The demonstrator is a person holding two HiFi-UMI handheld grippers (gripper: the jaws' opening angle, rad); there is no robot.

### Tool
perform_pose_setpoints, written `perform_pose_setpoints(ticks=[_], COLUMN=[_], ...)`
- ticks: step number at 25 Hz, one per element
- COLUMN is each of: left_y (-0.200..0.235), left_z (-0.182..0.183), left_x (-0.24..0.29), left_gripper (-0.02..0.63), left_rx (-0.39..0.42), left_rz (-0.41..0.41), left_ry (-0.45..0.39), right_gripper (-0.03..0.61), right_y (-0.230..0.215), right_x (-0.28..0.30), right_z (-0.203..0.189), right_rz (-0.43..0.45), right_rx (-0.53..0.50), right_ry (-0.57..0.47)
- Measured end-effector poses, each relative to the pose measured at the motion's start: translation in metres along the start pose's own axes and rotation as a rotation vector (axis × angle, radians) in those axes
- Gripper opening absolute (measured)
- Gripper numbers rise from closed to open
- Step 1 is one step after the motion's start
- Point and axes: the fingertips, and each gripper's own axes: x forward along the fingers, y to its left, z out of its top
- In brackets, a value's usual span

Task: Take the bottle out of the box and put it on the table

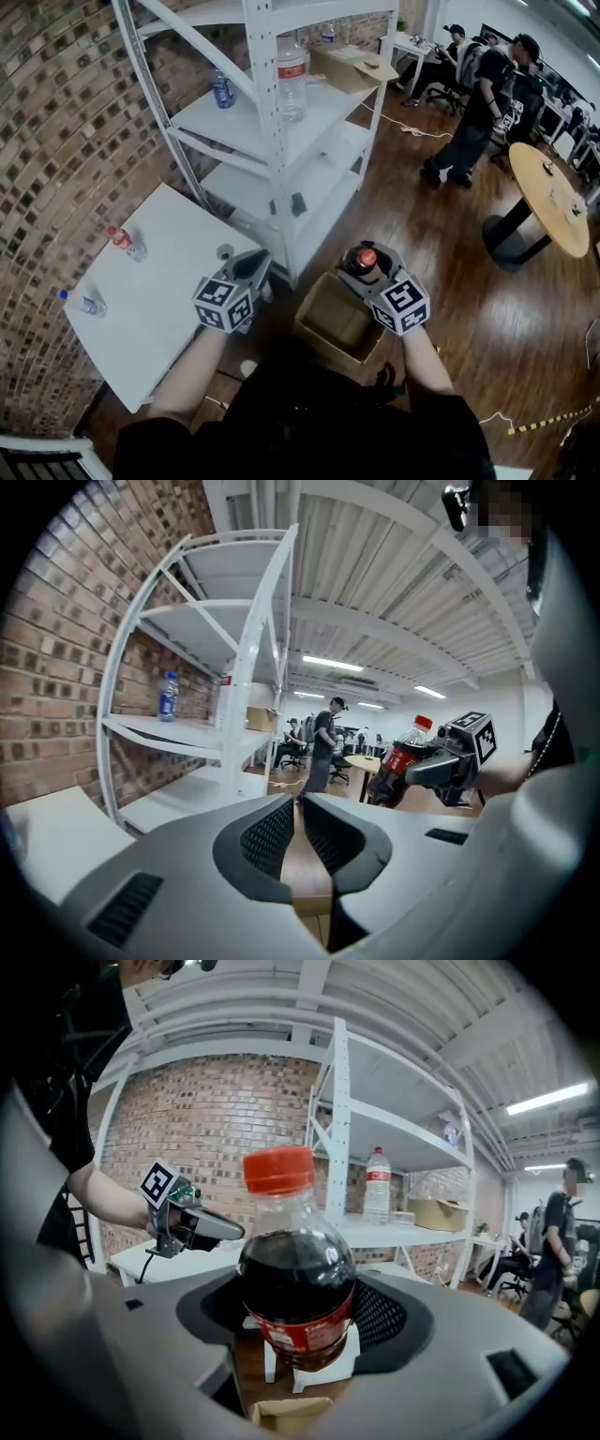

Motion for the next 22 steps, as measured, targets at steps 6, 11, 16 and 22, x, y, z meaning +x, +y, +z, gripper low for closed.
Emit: perform_pose_setpoints(ticks=[6,11,16,22], left_y=[0.084,0.162,0.225,0.285], left_z=[0.007,0.008,-0.011,-0.029], left_x=[-0.075,-0.150,-0.224,-0.297], left_gripper=[0.038,0.038,0.038,0.038], left_rx=[-0.021,-0.049,-0.102,-0.152], left_rz=[0.191,0.368,0.526,0.667], left_ry=[-0.019,-0.039,-0.030,-0.040], right_gripper=[0.327,0.327,0.328,0.327], right_y=[0.063,0.122,0.186,0.259], right_x=[0.090,0.165,0.237,0.309], right_z=[0.031,0.059,0.074,0.086], right_rz=[0.181,0.328,0.469,0.605], right_rx=[-0.087,-0.117,-0.136,-0.171], right_ry=[-0.004,-0.005,0.005,0.029])
